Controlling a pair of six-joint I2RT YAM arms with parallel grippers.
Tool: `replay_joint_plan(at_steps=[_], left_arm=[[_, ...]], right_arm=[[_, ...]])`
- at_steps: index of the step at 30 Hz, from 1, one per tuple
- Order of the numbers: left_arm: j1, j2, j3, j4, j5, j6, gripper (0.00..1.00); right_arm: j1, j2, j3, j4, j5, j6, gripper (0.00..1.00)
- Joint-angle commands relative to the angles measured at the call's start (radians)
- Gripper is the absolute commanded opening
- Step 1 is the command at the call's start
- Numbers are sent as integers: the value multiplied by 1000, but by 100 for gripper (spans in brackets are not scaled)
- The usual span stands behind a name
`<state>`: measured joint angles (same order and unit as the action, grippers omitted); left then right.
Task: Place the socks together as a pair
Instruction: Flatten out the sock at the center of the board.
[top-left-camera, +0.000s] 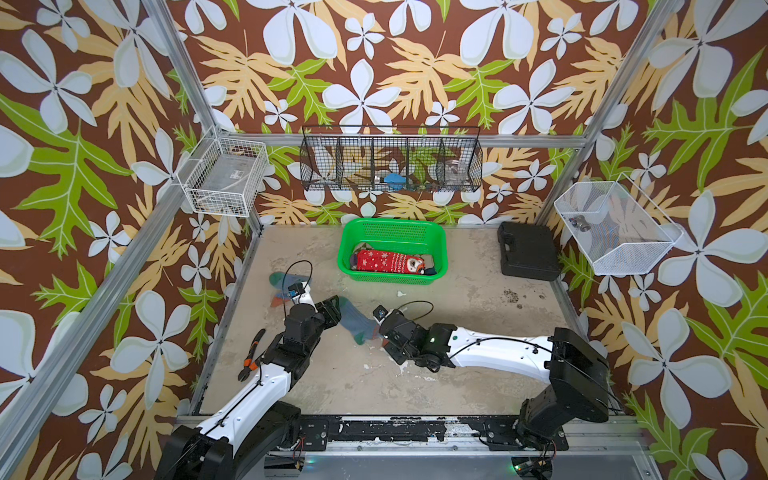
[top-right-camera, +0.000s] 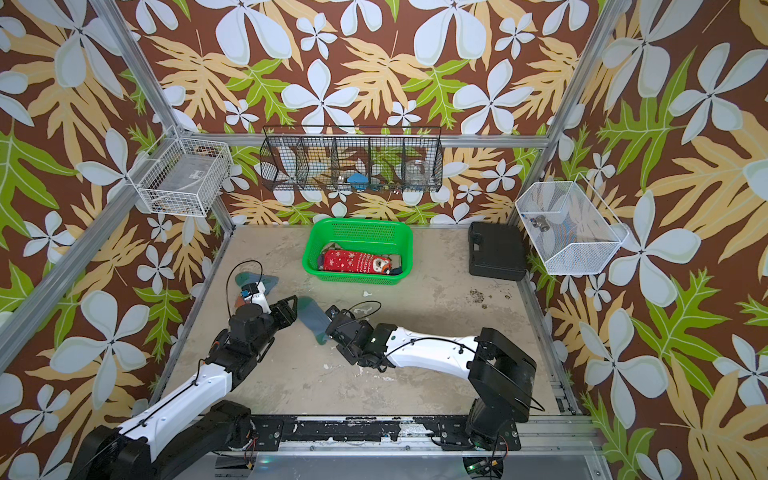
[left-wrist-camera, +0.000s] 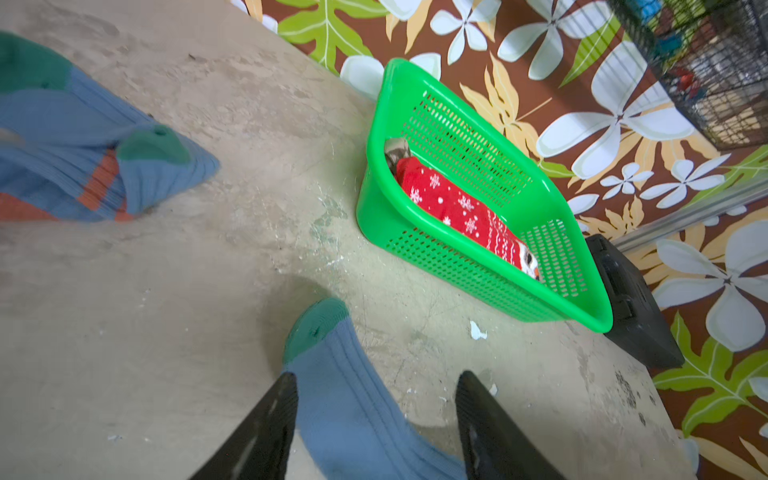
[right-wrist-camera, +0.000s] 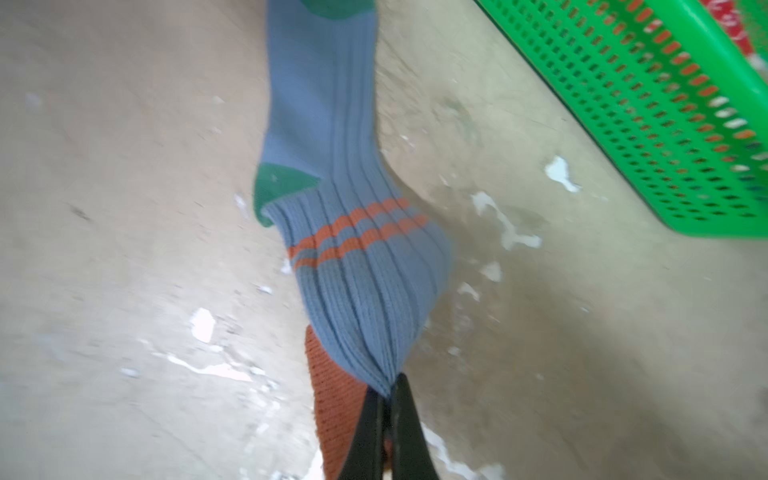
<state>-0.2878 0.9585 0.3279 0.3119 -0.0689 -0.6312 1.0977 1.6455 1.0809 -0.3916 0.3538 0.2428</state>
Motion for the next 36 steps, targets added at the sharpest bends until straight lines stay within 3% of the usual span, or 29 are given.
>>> replay_joint_plan(at_steps=[1,4,10,16,21,25,29,32,36], left_arm=[[2,21,-24,72,80,-29,63],[1,33,-45,88,95,-35,63],[2,34,-63,92,93,-29,63],[3,43,-77,105,102,-31,63],[-1,61,-84,122,145,-36,63],[-25,47,-109,127,143,-43,63],[-52,41,-125,132,130,-48,64],[-59,34,-128,133,125,-50,64],[-59,33,-126,137,120,-49,64]], right_arm=[[9,0,-2,-167,174,-75,0],[37,24,-33,-106,125,-75,4],[112,104,-70,71,-85,-16,27],[78,-57,-240,285,-292,43,44],[-72,-291,-388,371,-440,95,50],[-242,-416,-512,450,-639,151,50],[-246,-392,-580,545,-734,234,52],[-232,-328,-691,793,-834,387,56],[-181,-250,-748,950,-803,482,61]])
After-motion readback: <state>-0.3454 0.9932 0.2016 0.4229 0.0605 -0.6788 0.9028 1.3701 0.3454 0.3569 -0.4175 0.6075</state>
